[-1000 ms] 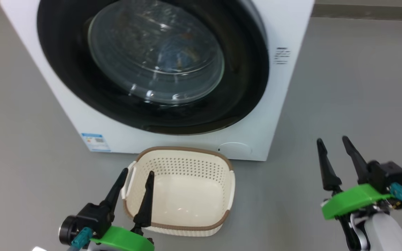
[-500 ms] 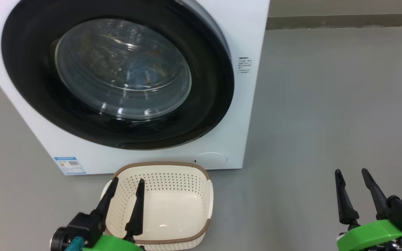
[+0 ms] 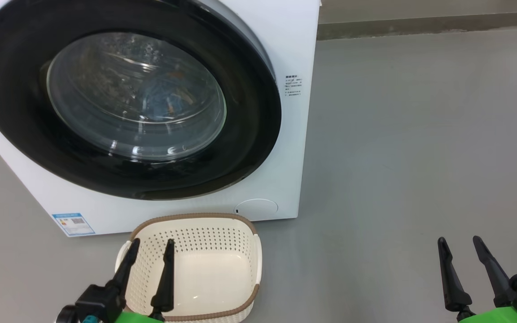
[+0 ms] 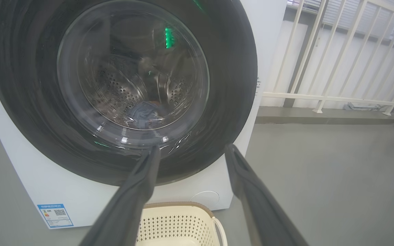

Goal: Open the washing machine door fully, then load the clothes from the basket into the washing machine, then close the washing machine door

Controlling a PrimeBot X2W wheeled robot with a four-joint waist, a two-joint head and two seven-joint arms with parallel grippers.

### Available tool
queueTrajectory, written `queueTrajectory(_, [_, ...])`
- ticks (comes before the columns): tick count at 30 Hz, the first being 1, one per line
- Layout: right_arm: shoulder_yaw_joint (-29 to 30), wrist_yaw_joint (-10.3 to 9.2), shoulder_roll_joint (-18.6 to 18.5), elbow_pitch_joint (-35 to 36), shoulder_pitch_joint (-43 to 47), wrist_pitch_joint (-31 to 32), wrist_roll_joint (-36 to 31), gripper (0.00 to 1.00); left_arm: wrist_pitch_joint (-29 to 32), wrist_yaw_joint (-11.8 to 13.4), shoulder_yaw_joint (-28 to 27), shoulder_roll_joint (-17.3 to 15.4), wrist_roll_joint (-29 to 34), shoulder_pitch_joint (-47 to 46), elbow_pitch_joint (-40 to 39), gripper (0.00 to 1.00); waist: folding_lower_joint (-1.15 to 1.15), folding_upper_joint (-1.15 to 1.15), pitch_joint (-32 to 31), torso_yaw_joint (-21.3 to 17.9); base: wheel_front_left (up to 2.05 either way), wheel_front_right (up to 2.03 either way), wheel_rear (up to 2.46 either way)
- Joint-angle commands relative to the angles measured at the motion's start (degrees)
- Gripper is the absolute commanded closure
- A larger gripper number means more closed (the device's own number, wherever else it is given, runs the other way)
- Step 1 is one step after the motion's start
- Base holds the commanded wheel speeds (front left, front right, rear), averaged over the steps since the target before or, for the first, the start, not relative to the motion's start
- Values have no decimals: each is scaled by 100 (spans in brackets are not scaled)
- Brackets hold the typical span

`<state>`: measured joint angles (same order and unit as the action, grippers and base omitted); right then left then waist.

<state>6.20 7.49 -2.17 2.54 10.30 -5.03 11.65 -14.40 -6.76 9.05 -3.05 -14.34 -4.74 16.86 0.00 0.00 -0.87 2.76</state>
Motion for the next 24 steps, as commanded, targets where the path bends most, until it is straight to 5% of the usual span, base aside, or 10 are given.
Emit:
queueTrajectory(1, [-88,0,-72,198,-88,9,63,0,-60,40,-199,-91,68,-83,-176,0,0,0,4,-8,0,0,0])
queueTrajectory(24, [-78,0,-71,325,-28,79,92,0,-60,18,-160,-81,168,-82,-143,0,0,0,27,137,0,0,0])
